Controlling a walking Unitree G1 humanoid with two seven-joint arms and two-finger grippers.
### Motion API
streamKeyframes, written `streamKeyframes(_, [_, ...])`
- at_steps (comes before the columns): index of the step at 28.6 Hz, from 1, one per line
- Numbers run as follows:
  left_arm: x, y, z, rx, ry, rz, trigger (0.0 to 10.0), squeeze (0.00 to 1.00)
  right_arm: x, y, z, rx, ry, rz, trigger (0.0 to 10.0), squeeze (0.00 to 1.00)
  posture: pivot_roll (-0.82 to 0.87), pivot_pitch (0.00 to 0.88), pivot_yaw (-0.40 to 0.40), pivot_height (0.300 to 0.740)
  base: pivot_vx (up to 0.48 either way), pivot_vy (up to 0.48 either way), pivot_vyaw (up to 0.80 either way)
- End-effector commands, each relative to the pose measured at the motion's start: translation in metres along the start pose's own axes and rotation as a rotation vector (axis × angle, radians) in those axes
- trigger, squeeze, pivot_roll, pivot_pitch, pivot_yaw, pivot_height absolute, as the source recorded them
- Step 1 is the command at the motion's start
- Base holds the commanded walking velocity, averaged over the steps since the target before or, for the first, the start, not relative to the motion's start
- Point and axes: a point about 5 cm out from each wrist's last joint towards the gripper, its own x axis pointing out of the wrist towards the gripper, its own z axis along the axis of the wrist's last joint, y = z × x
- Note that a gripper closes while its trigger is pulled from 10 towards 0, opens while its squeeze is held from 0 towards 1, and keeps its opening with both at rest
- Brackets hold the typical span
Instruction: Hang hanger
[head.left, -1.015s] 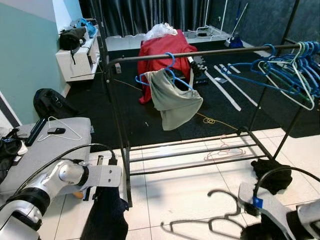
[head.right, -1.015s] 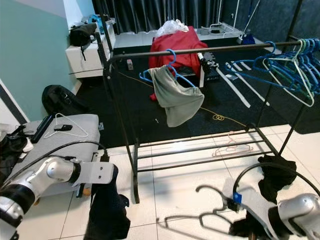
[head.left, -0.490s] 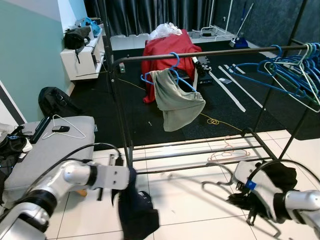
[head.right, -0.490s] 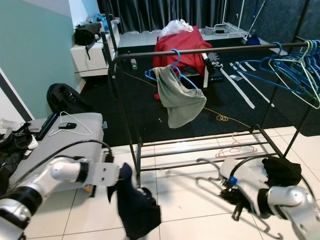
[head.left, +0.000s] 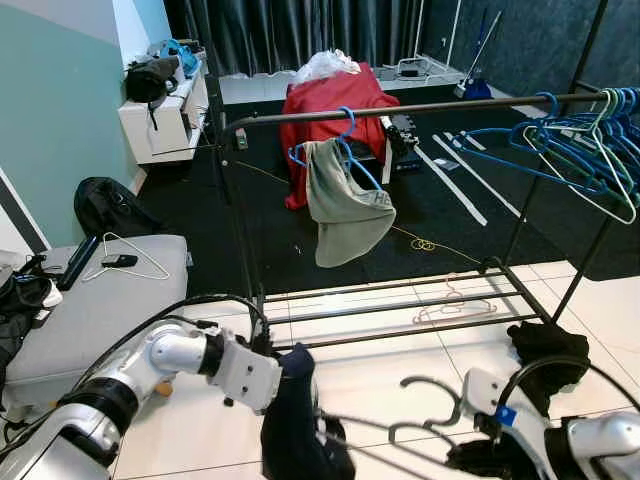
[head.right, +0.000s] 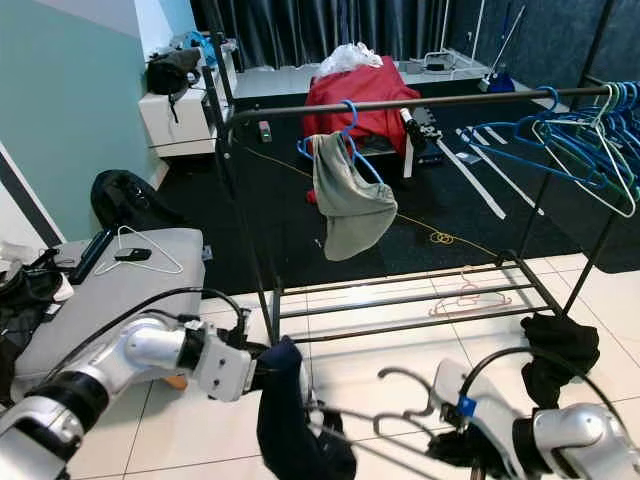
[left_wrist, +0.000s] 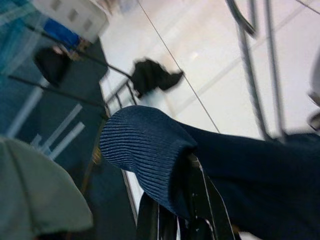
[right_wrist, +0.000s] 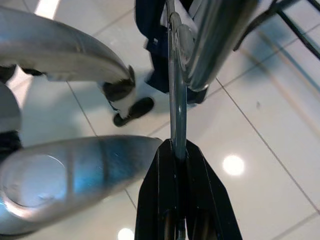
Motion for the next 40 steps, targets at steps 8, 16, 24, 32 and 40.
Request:
streamKeyframes(8, [0.004, 0.023, 0.011, 0.050, -0.073, 0.082, 10.0, 0.00, 0.022, 0.004, 0.006, 0.005, -0.073, 0.105, 10.0, 0.00, -0.12, 0.067, 0.066, 0.740, 0.000, 0.000, 0.00])
streamKeyframes(16, [0.008, 0.024, 0.013, 0.043, -0.093, 0.070, 10.0, 0.00, 0.039, -0.032, 0.024, -0.090, -0.105, -0.136, 10.0, 0.00, -0.11, 0.053, 0.055, 0.740, 0.000, 0.000, 0.00])
streamKeyframes(24, [0.004, 0.023, 0.011, 0.029, -0.075, 0.067, 10.0, 0.00, 0.037, -0.028, 0.025, -0.052, -0.083, -0.147, 10.0, 0.00, -0.10, 0.048, 0.051, 0.740, 0.000, 0.000, 0.00])
streamKeyframes(32, [0.002, 0.033, 0.010, 0.055, -0.066, 0.071, 10.0, 0.00, 0.034, 0.003, 0.007, 0.007, -0.018, 0.017, 10.0, 0.00, -0.11, 0.041, 0.067, 0.740, 0.000, 0.000, 0.00])
streamKeyframes(40, [0.002, 0.037, 0.010, 0.056, -0.061, 0.072, 10.0, 0.00, 0.021, 0.001, 0.011, 0.012, -0.003, -0.034, 10.0, 0.00, -0.11, 0.049, 0.068, 0.740, 0.000, 0.000, 0.00])
